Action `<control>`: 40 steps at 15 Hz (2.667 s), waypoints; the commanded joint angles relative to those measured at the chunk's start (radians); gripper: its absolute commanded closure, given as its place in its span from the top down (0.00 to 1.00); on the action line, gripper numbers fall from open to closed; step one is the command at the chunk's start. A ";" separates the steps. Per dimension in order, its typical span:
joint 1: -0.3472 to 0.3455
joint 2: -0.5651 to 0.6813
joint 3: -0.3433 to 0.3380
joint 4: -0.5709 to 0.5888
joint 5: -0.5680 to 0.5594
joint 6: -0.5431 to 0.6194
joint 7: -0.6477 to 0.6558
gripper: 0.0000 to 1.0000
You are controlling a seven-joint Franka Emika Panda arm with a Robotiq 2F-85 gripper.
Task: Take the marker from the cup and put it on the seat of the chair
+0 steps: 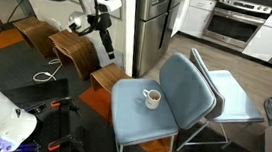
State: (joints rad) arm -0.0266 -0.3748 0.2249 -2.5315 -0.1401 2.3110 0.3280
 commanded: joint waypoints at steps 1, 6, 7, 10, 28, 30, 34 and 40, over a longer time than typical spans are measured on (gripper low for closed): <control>0.012 0.133 -0.015 0.062 -0.091 0.068 -0.065 1.00; 0.037 0.408 -0.044 0.242 -0.208 0.128 -0.175 1.00; 0.045 0.472 -0.053 0.301 -0.227 0.116 -0.193 1.00; 0.070 0.666 -0.087 0.516 -0.202 0.032 -0.344 1.00; 0.097 0.993 -0.131 0.921 -0.195 -0.234 -0.615 1.00; 0.092 1.026 -0.122 0.924 -0.217 -0.226 -0.717 1.00; 0.085 1.117 -0.119 0.949 -0.216 -0.236 -0.838 1.00; 0.057 1.272 -0.110 1.064 -0.187 -0.192 -0.904 1.00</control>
State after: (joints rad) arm 0.0478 0.8369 0.1041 -1.5489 -0.3432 2.1123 -0.5359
